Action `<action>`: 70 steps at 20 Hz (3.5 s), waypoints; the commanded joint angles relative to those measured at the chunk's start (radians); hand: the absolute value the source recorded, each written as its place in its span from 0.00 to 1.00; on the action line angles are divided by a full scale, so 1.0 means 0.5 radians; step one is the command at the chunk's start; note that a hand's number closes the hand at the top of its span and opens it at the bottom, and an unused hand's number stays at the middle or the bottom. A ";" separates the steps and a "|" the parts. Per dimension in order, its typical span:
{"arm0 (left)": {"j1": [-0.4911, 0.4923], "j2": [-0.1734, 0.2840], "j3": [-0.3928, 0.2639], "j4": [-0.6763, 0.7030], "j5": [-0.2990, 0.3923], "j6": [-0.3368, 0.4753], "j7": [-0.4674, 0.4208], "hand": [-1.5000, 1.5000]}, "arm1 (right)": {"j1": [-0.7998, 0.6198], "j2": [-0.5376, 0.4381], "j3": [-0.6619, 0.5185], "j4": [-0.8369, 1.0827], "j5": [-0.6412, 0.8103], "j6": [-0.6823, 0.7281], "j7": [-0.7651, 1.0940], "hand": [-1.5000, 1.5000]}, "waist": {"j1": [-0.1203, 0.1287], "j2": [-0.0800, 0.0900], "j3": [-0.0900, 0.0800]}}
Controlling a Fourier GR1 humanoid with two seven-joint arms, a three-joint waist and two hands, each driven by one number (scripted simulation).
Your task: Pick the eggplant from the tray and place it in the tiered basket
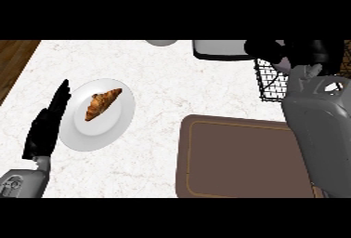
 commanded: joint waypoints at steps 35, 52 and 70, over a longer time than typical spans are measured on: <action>-0.085 -0.120 0.106 -0.014 -0.121 -0.118 0.059 0.50 | -0.293 -0.638 -0.714 2.065 -0.045 -0.202 -1.386 1.00 | 0.041 0.023 0.004; -0.062 -0.168 0.144 0.000 -0.223 -0.106 0.051 0.50 | -0.264 -0.773 -0.996 1.953 -0.342 -0.455 -1.648 0.00 | -0.010 -0.002 0.000; 0.023 -0.160 0.223 -0.087 -0.201 -0.172 0.056 0.50 | 0.520 -1.462 -1.632 1.936 -1.027 0.386 -1.921 0.00 | -0.031 -0.001 0.003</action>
